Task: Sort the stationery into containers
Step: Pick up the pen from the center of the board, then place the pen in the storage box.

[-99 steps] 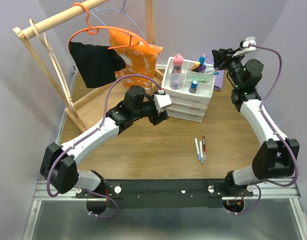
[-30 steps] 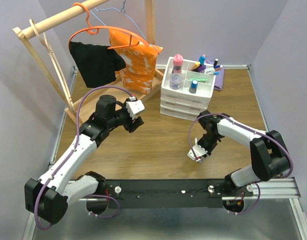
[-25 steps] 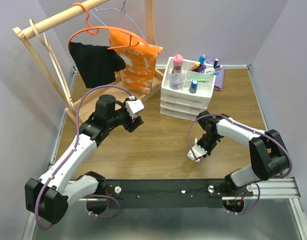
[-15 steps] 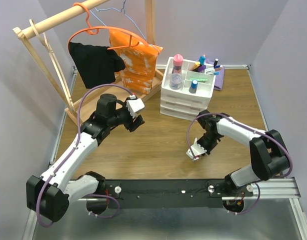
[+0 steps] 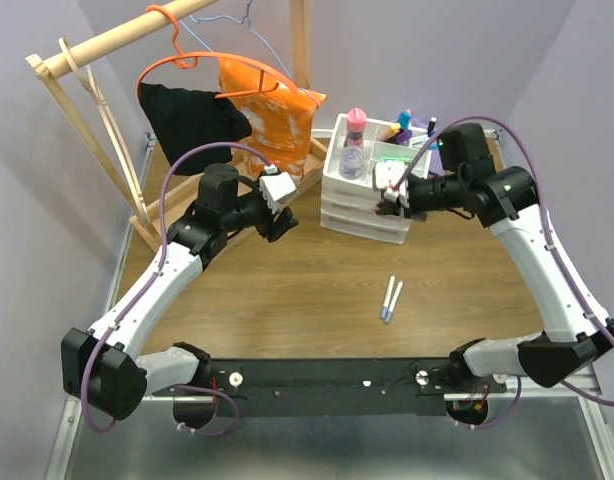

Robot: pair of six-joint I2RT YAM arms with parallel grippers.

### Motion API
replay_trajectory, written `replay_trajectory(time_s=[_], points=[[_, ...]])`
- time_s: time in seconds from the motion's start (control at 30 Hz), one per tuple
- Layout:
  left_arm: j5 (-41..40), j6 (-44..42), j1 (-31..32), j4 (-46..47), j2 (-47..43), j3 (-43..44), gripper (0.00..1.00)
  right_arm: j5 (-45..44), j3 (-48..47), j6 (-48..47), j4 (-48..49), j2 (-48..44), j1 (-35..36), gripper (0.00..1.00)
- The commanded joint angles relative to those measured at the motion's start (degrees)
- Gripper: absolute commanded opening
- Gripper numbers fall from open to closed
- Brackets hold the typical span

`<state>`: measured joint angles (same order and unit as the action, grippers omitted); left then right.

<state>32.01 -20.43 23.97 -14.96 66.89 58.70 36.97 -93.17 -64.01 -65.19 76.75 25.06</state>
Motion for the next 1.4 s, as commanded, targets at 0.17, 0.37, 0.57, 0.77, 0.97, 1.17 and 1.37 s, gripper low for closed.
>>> replay_trajectory(time_s=[0.17,0.37,0.57,0.77,0.97,1.17,1.37], points=[[2.4,1.9,1.7,2.0,4.2,4.9,0.7,-7.6,6.9,52.9,62.6,-3.8,-0.3,0.01],[1.7,1.9,2.0,1.5,4.2,5.4,0.7,-17.7,6.9,53.1,75.1,0.9,-6.3,0.01],[1.4,1.7,2.0,1.5,3.6,4.2,0.7,-20.6,5.5,56.1,76.3,5.6,-15.2,0.01],[1.2,2.1,2.0,2.4,4.5,3.7,0.7,-20.3,6.3,59.1,76.4,8.9,-17.4,0.01],[1.4,2.9,2.0,3.4,5.8,4.1,0.7,-21.1,9.6,61.7,78.3,11.6,-17.5,0.01],[1.0,2.8,2.0,3.4,6.5,4.2,0.7,-22.1,10.9,61.5,79.4,13.3,-17.8,0.01],[1.0,2.8,2.0,3.4,7.5,4.5,0.7,-23.3,13.7,62.3,80.8,14.2,-18.0,0.01]])
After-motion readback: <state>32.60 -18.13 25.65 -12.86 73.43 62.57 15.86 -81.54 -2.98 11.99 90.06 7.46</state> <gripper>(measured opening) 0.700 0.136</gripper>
